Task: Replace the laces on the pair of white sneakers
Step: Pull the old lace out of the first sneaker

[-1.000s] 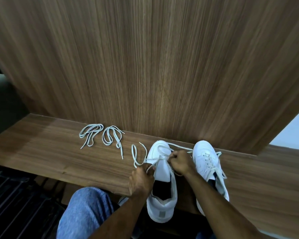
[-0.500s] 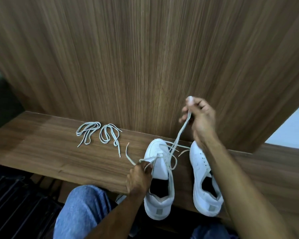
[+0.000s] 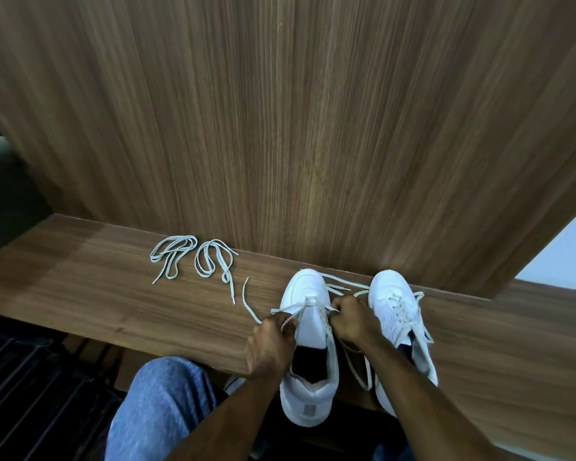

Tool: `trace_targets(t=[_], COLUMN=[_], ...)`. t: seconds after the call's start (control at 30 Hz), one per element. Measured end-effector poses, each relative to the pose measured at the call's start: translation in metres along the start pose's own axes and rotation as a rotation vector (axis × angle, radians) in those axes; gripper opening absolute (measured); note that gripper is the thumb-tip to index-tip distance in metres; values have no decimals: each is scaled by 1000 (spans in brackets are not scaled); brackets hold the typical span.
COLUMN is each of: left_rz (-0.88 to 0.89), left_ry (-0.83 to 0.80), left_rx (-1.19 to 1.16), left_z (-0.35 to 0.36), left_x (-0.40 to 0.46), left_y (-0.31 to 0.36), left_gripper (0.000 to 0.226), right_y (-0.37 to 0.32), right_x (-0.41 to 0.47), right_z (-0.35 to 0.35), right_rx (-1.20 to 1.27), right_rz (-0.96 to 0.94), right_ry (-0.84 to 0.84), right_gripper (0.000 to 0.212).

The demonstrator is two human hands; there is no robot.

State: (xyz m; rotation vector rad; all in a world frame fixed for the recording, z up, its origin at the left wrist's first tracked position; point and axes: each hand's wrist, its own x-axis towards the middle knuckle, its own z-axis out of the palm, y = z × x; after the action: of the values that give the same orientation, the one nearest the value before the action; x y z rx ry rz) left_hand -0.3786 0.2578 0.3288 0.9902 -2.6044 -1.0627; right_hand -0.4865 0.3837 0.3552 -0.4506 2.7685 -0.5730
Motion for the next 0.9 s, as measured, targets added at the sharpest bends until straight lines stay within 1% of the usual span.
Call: trace_targets(t=[0.1,0.23,0.33,0.37,0.47,0.53,0.57,0.6,0.7,0.8,0.9], left_rz=[2,-4,3,1,-13,-16,-15,-16,-20,-12,7], left_ry=[0,2,-15,-14,-15,-27,-30,-33,-32,-27,-22], left_rx=[3,-3,-9,-11,-7,-6,-5,-3,17,33,38], left_z=[-1,-1,-2,-3,-5,-5,-6,-7,-7,-7,-6], left_x=[-1,-3,-4,-4,-4,-4,-5,-5,-6,-5,-5], left_y=[2,2,3,4,5,6,7,8,8,7,8], left_gripper=[26,27,26,25,25,25,24,24,25,26,25], right_y=[7,13,10,7,0,-1,-2,-4,-16,-32,-44], right_x=[6,7,6,5,0,-3,-1,0,-3,-8,-9], right_z=[-2,-1,4,5,6,6,6,3,-23,-74,-121], right_rx=[73,196,211,186,120,110,158,278,734,1018,1189], right_rz=[26,64,71,64,94,91,89,101,109,-30,-188], right_ry=[-77,-42,-85,-74,11,46,52,56,83,192,392], right_gripper=[17,17,26,26,16,18,21,22,22,19,17])
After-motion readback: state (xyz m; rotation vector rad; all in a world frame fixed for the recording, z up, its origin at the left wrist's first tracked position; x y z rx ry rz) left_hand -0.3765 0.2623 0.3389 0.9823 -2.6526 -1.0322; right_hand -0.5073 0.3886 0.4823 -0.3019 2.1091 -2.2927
